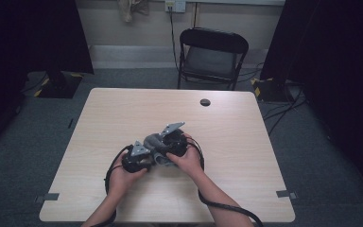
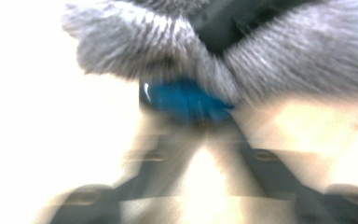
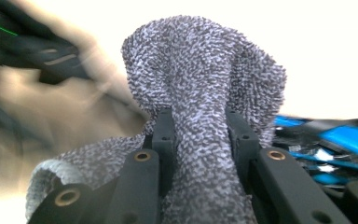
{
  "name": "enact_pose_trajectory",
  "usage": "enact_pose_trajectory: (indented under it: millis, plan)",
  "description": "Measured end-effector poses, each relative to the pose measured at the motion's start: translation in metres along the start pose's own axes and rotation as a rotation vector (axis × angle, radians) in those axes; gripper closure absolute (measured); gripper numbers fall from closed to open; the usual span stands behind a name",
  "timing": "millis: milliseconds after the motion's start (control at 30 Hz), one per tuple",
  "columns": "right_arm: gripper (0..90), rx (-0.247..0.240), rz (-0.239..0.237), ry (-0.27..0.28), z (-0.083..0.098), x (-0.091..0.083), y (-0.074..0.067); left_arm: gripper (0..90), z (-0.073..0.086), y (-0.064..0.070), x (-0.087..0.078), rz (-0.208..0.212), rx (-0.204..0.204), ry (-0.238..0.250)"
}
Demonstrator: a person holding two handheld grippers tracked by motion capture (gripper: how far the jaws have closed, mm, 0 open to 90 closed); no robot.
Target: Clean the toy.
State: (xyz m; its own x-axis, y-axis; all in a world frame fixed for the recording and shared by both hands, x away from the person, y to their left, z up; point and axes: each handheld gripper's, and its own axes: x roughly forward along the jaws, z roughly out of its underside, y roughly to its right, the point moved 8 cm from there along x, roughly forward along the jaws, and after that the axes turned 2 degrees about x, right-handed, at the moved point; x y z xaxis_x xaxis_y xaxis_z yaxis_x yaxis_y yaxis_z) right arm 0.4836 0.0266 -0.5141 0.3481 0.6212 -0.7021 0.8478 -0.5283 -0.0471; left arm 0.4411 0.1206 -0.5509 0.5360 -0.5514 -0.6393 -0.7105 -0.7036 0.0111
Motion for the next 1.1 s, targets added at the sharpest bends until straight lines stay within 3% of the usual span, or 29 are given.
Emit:
enact_pose_trajectory:
  millis: [33, 67, 100, 267, 333, 367, 400, 500, 633, 800, 1000, 1100]
  plan:
    - [70.7, 0.045, -0.006, 0.011, 0.004, -0.002, 0.011, 63.7, 0.0, -0.003, 0.0, -0.049, 0.004, -0.007]
    - [70.8, 0.081, -0.04, 0.028, 0.005, -0.003, 0.014, 59.2, 0.0, -0.003, 0.0, -0.048, 0.003, -0.007]
    - [71.0, 0.095, -0.051, 0.03, 0.006, -0.003, 0.015, 60.2, 0.0, -0.004, 0.0, -0.043, 0.001, -0.007]
    - [71.0, 0.09, -0.047, 0.025, 0.005, -0.001, 0.012, 55.1, 0.0, -0.001, 0.001, -0.018, 0.002, -0.007]
    - [71.0, 0.082, -0.049, 0.019, 0.004, 0.0, 0.01, 43.3, 0.0, 0.0, 0.002, -0.022, 0.015, -0.018]
    - [71.0, 0.083, -0.051, 0.018, 0.004, 0.0, 0.009, 43.3, -0.001, 0.0, 0.004, -0.025, 0.024, -0.025]
    - [71.0, 0.078, -0.051, 0.015, 0.004, -0.001, 0.007, 29.7, -0.001, 0.0, 0.005, -0.032, 0.005, -0.029]
    - [71.0, 0.078, -0.054, 0.014, 0.004, -0.001, 0.007, 20.9, -0.003, -0.002, 0.01, -0.052, 0.007, -0.047]
    - [71.0, 0.096, -0.07, 0.025, 0.004, 0.0, 0.007, 17.5, -0.008, 0.001, 0.016, -0.043, -0.001, -0.049]
    - [71.0, 0.087, -0.074, 0.024, 0.004, 0.0, 0.003, 17.5, -0.013, 0.003, 0.022, -0.032, 0.019, -0.052]
    - [71.0, 0.081, -0.077, 0.017, 0.004, 0.003, -0.002, 26.9, -0.015, 0.001, 0.022, -0.031, 0.013, -0.038]
    - [70.9, 0.077, -0.077, 0.019, 0.004, 0.003, -0.004, 26.9, -0.014, 0.002, 0.022, -0.028, 0.01, -0.035]
